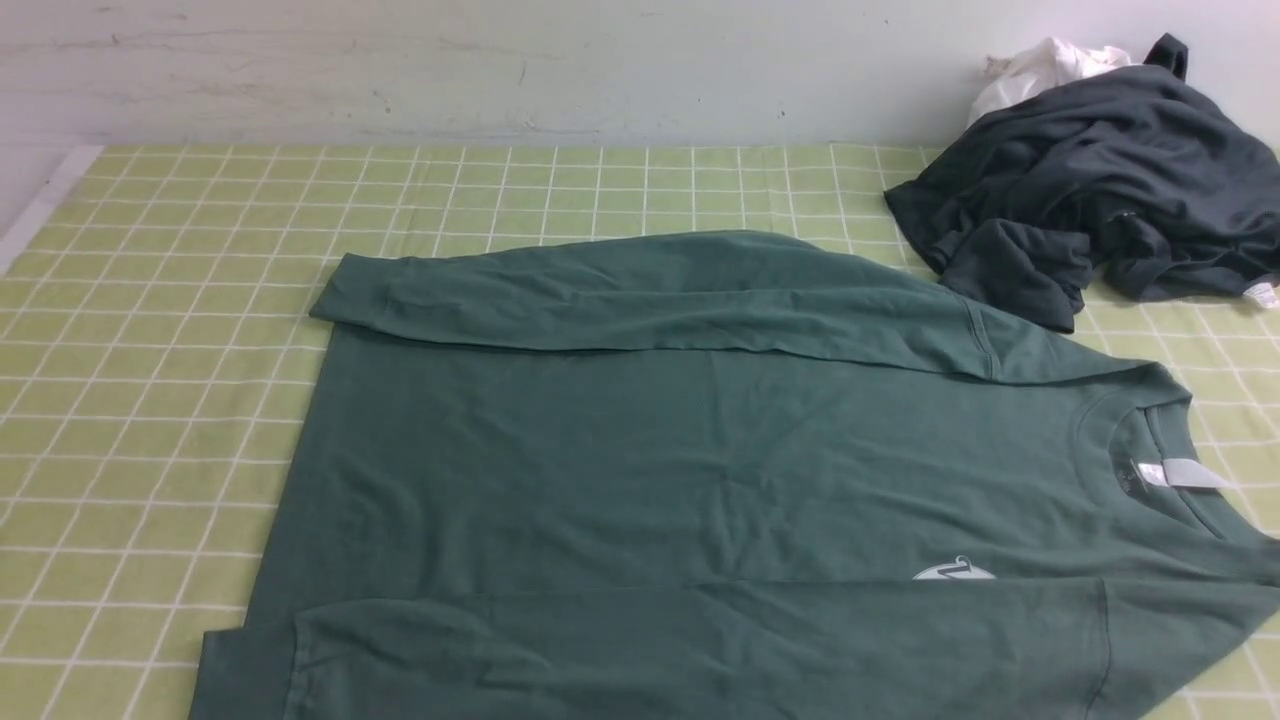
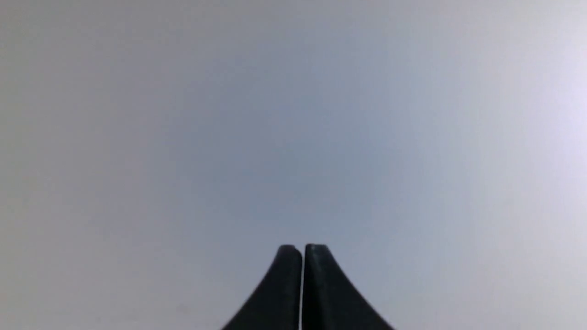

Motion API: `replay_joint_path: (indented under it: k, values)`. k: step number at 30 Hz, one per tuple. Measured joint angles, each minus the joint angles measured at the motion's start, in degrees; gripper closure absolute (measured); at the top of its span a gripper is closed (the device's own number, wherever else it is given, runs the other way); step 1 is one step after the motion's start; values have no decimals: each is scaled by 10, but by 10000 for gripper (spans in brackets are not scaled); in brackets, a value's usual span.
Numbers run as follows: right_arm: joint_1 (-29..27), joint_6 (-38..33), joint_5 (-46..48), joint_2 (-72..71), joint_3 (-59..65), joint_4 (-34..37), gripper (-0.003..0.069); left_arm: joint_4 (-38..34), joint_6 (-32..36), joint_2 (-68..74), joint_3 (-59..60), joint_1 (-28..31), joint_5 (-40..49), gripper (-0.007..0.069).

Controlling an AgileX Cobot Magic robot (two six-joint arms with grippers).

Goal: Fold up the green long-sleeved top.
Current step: Use the left arm to clamp the cuff closest to it

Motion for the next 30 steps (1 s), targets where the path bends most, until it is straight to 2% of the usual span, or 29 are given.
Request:
replay_joint_path:
  k: [4,7,8,10,16,19,22,24,30]
  values:
    - [48,-23,199,119,-22,66,675,-10,-8,122,-6,-5,161,629]
    - [100,-101,343,203,-24,136,675,-36,4,229,-5,-21,298,629]
    - [104,-113,351,209,-24,136,675,-38,4,229,-5,-22,306,629]
    - [141,-181,401,268,-23,186,675,-69,35,316,-5,-27,370,629]
    - [183,-291,339,353,-15,261,675,-157,86,470,-4,-24,364,624]
    - [186,-326,315,385,-15,297,675,-179,103,517,-5,1,358,589]
    - [187,-359,323,400,-15,331,675,-184,109,554,-5,36,357,507]
    - [187,-382,326,401,-15,355,675,-195,121,573,-5,49,357,419]
    - [187,-456,326,402,-15,430,675,-255,177,613,-7,48,334,226]
